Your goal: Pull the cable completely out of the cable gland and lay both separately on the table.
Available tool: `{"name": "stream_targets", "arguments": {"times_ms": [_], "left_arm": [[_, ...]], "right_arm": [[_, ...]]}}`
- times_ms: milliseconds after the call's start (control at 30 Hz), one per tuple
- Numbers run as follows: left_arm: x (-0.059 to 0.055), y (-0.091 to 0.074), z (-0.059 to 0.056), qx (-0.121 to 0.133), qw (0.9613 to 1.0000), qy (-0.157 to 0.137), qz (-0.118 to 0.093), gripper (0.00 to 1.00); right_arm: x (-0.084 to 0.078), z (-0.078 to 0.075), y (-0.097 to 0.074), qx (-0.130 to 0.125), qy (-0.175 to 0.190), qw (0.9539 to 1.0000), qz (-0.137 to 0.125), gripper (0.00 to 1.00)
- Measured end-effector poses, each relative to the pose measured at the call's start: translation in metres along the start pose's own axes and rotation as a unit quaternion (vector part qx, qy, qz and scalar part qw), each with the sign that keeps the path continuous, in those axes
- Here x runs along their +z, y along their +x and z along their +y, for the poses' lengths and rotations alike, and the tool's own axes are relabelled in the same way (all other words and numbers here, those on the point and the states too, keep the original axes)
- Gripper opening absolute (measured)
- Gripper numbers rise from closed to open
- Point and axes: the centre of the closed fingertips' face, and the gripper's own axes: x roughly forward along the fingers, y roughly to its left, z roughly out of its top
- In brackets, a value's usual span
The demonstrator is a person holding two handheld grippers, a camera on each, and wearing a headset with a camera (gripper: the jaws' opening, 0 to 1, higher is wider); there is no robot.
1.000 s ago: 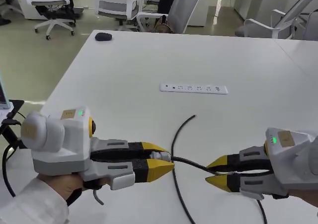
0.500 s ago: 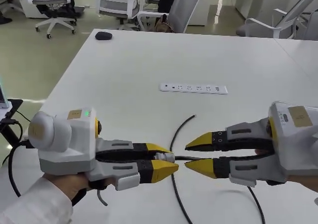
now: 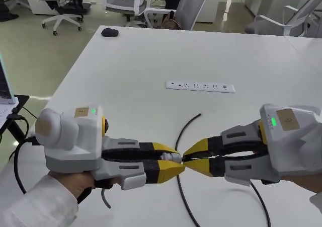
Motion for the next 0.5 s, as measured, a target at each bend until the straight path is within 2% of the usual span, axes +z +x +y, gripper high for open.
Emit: {"name": "stream_targets", "arguments": {"times_ms": [233,500], "left_arm": [[0.0003,-0.0031,-0.0015,-0.001,1.0000,-0.002,-0.001,0.17],[0.0006,-0.0049,-0.0028,-0.010,0.9999,-0.006,-0.002,0.17]], "right_arm": [[0.0020,0.0019,0.0018,-0.008,0.003,0.9999,-0.007,0.04],[-0.0047,-0.0003,-0.0047,-0.024,0.010,0.9997,0.001,0.04]]}}
